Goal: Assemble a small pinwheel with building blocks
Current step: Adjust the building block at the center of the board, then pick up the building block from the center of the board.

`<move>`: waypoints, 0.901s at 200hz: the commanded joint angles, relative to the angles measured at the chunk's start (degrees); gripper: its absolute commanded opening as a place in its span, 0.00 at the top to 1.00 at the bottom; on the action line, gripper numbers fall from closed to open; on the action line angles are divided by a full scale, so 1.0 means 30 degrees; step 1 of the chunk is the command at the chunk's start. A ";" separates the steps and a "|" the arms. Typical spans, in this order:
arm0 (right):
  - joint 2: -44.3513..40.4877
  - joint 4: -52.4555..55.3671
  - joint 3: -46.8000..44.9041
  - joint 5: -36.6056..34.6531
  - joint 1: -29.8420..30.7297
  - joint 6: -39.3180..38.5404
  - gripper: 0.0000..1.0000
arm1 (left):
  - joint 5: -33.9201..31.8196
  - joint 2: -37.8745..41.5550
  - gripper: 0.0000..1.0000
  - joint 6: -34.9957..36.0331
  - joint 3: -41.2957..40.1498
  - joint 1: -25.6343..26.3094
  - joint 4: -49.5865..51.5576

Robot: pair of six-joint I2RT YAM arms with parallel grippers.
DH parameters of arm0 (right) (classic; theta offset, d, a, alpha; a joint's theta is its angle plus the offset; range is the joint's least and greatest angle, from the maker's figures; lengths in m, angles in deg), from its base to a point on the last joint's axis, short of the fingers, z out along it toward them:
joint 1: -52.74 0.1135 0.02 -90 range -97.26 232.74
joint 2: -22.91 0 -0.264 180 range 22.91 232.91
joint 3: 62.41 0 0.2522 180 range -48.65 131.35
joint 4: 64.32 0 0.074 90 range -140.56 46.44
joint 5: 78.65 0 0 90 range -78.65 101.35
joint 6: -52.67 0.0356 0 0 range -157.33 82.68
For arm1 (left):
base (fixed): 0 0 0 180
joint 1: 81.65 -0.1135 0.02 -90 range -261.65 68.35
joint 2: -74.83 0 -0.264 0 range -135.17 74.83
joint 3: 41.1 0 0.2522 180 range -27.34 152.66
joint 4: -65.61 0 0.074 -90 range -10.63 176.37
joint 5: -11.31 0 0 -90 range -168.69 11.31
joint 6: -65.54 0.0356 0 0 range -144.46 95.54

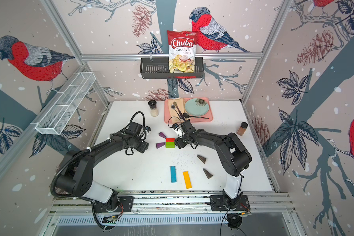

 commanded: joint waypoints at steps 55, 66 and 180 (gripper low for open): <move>-0.4041 0.0579 -0.2085 -0.3441 -0.1311 0.0029 0.28 | 0.0390 0.0483 0.32 0.0151 -0.0022 -0.0027 0.0045; -0.5814 0.0724 -0.2972 -0.3602 -0.1880 -0.0544 0.27 | 0.0897 0.0925 0.32 0.0358 -0.0116 -0.0026 -0.0256; -1.1642 0.7619 -0.4809 -0.0846 -0.4934 -0.2240 0.35 | 0.8184 0.7586 0.01 0.3711 -0.3088 0.2273 -0.4837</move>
